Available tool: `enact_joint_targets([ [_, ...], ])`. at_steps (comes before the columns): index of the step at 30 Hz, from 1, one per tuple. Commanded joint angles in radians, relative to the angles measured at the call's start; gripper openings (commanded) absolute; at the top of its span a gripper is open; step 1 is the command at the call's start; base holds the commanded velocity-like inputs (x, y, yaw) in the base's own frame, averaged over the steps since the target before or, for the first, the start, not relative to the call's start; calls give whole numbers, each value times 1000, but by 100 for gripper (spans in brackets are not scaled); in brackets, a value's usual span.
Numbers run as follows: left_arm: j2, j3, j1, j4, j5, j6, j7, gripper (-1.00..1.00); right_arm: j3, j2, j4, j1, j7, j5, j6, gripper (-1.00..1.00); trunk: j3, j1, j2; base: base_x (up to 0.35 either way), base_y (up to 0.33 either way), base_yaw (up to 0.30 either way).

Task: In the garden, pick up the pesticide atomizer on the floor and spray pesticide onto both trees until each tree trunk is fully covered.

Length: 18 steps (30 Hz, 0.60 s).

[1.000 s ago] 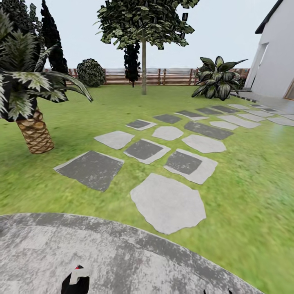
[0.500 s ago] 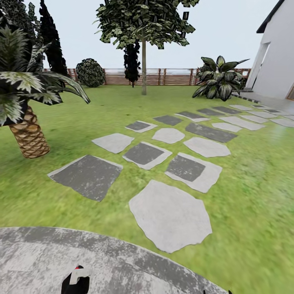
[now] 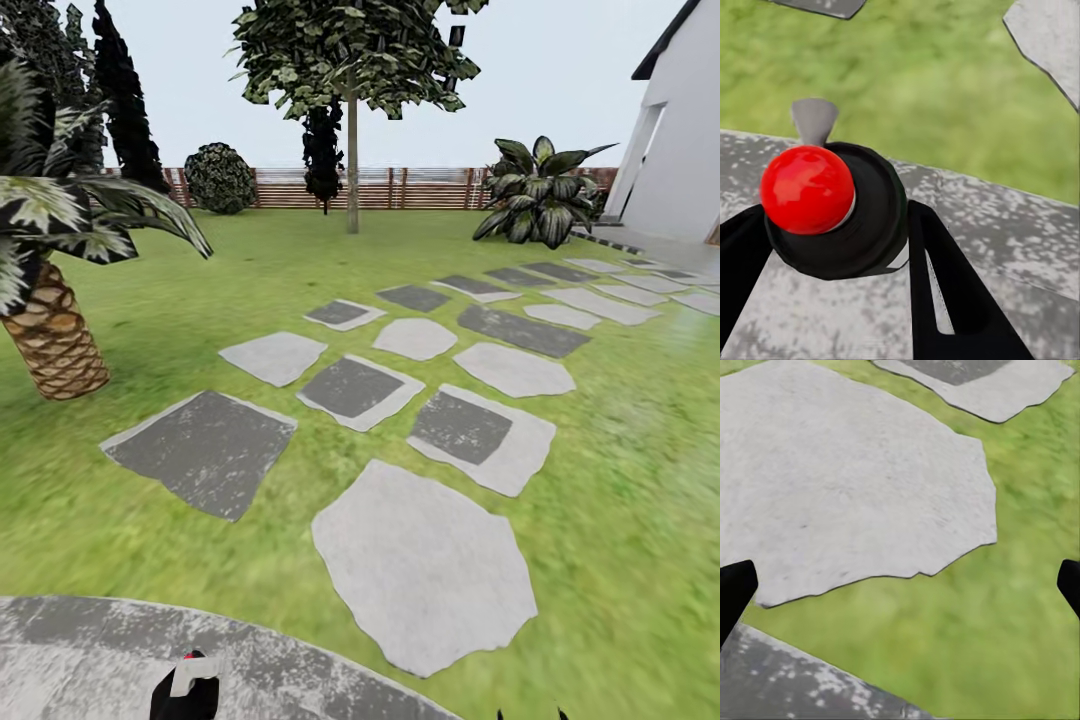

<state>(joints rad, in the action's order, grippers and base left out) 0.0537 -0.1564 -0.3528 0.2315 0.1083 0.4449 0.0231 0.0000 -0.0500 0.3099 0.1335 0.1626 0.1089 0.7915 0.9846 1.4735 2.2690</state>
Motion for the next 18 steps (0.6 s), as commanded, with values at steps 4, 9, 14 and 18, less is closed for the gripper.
enact_joint_targets([
  [4, 0, 0, 0, 0, 0, 0, 0, -100, 0, 0, 0, 0, 0, 0, 0, 100, 0, 0, 0, 340, 0, 0],
  [9, 0, 0, 0, 0, 0, 1, 0, -100, 0, 0, 0, 1, 0, 0, 0, 100, 0, 0, 0, 340, 0, 0],
  [14, 0, 0, 0, 0, -1, 1, 0, -100, 1, 0, 0, 0, 0, 0, 0, 100, 0, 0, 0, 340, 0, 0],
  [18, 0, 0, 0, 0, -1, 2, 0, -100, 2, 0, 0, 0, 0, 0, 0, 100, 0, 0, 0, 340, 0, 0],
])
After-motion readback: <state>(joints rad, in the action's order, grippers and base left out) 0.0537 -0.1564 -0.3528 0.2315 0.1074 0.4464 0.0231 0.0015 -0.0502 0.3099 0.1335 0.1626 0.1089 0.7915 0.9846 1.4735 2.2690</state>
